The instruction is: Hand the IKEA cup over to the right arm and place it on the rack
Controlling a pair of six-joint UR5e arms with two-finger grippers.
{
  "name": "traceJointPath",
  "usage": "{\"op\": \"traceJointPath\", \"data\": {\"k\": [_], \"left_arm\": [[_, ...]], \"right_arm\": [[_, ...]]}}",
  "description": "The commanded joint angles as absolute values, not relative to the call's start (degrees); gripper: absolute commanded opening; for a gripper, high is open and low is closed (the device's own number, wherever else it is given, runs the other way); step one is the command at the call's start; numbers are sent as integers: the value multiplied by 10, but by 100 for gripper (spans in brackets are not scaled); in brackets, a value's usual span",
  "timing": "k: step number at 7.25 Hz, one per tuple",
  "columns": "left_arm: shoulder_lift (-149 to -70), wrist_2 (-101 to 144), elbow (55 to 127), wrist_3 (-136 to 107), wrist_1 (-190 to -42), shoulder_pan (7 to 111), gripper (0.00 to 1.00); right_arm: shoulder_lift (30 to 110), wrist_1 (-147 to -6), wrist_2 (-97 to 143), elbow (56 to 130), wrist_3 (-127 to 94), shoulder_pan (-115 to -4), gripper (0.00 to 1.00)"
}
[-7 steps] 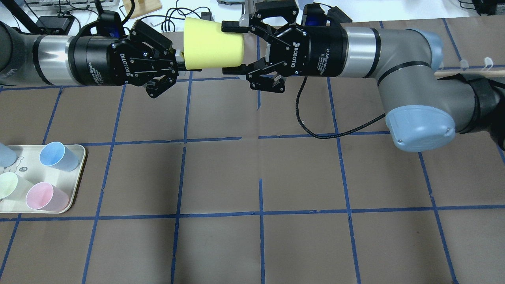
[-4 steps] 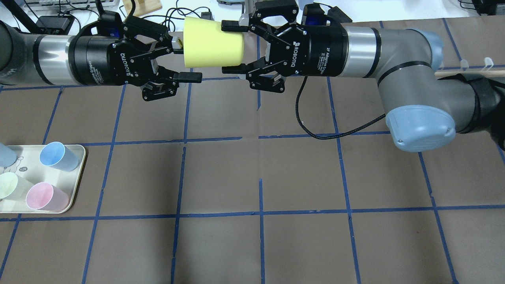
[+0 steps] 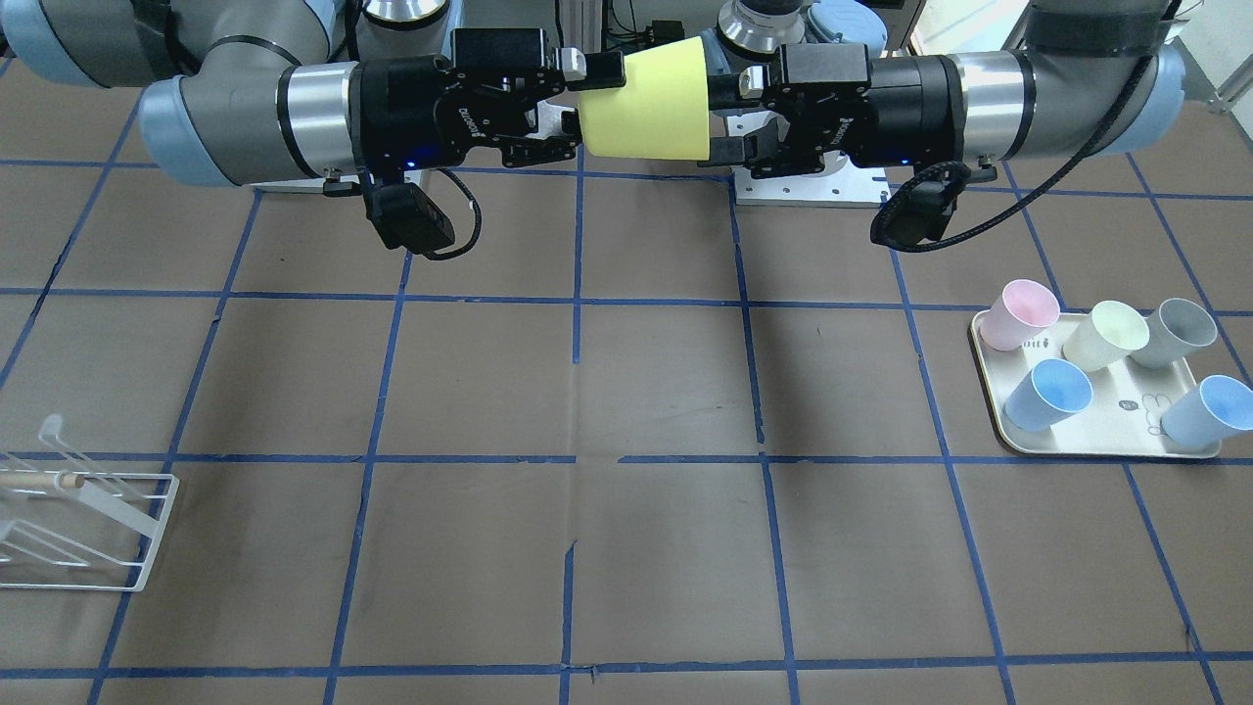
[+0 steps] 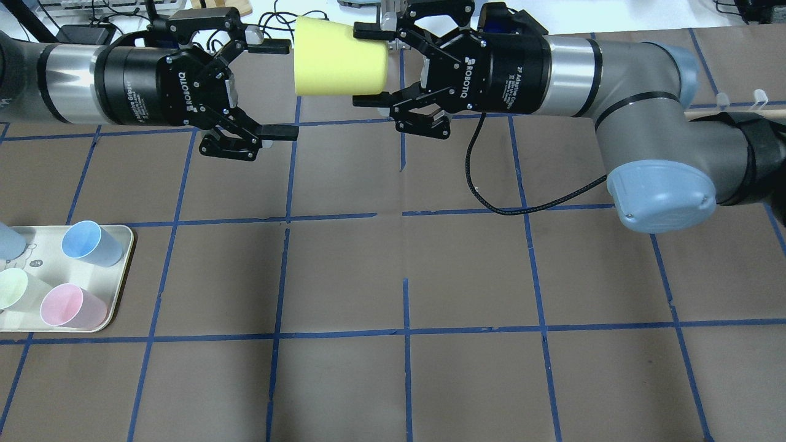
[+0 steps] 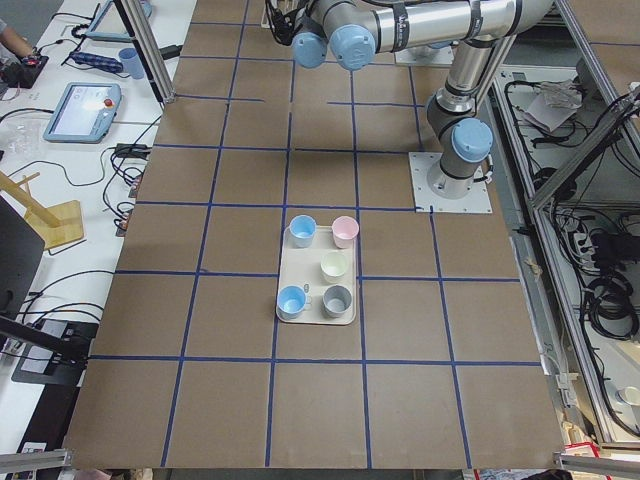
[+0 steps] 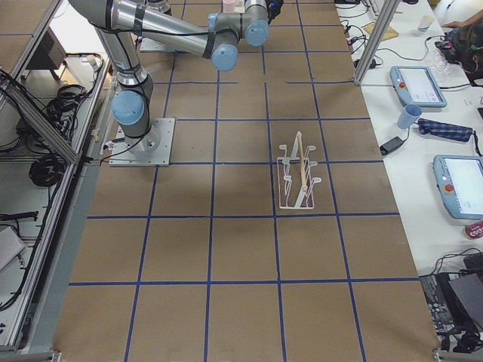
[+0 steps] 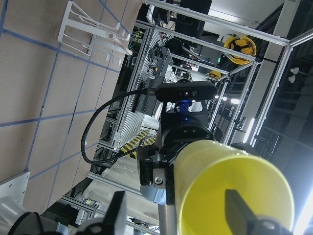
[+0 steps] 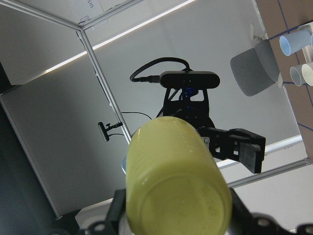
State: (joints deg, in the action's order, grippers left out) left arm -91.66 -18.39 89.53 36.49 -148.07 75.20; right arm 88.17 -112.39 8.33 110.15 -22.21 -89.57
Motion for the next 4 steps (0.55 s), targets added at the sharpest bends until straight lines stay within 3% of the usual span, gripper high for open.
{"op": "traceJointPath", "data": {"k": [1,4], "left_arm": [[-909,-346,854,158,-1335,747,100],[-908,-642,831,-20,-1124,759,100]], "right_arm": [[882,-1135,79,1104,-228,-868,41],[887,-1178,49,1107,-250,-822,41]]}}
